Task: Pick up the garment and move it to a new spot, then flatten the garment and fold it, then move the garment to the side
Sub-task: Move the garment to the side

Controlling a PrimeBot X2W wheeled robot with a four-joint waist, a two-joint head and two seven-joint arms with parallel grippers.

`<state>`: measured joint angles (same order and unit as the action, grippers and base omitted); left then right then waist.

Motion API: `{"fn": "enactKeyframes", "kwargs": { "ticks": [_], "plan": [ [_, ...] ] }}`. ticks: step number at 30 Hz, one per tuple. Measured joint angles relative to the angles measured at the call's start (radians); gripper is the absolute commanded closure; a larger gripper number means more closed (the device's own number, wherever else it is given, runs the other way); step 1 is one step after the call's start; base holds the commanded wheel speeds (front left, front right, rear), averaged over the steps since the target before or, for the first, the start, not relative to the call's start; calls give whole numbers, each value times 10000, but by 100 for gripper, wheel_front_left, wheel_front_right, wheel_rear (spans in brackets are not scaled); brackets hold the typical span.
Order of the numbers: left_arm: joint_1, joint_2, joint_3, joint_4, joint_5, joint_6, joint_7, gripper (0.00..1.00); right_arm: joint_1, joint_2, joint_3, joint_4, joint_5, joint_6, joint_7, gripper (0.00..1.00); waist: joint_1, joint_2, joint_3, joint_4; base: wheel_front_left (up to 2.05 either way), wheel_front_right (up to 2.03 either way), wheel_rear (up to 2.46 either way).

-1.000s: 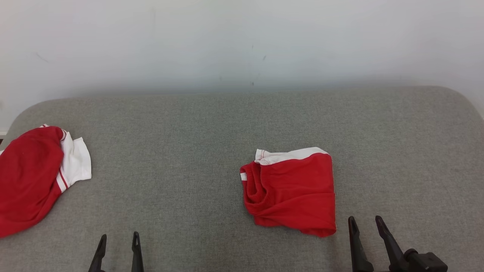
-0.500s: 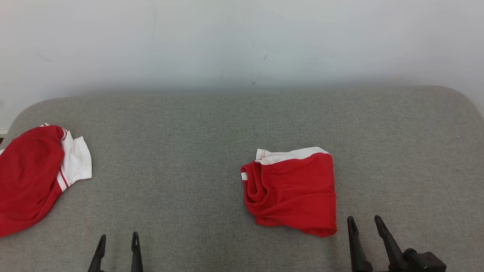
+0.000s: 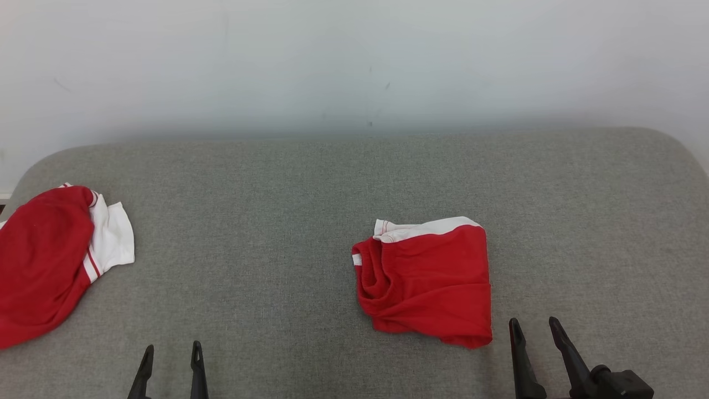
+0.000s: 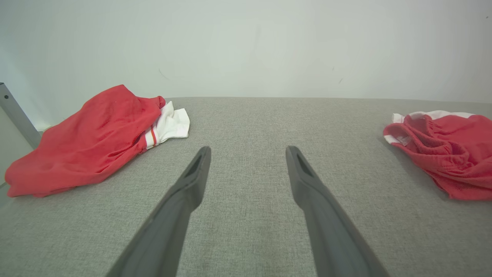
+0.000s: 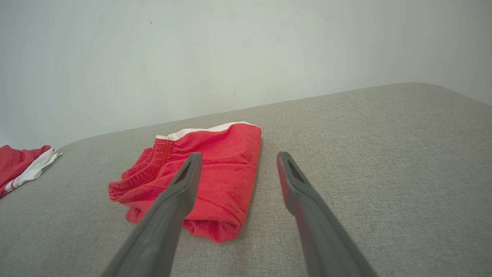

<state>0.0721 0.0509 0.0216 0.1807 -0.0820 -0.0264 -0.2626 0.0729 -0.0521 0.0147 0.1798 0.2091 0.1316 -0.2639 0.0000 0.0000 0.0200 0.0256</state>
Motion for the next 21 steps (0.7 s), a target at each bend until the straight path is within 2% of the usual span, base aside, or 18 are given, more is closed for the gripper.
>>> {"fn": "enactKeyframes", "kwargs": {
  "ticks": [5,10,17,21],
  "plan": [
    [11,2,54,-2,-2,-2,0,0,-153,-2,71,42,-71,0,0,0,-1,0,13,-31,0,0,0],
    [-9,0,21,-15,-8,-2,0,0,-1125,-176,309,520,-176,0,0,0,-1,0,158,-57,0,0,0],
    [-241,2,-136,-19,-48,-48,0,0,-2936,-640,525,2383,-247,0,-2,0,0,1,485,29,0,0,0],
    [-395,2,-224,-4,-63,-58,0,0,-4180,-878,671,4477,-238,2,90,0,0,0,733,154,0,0,0]
  ]
}}
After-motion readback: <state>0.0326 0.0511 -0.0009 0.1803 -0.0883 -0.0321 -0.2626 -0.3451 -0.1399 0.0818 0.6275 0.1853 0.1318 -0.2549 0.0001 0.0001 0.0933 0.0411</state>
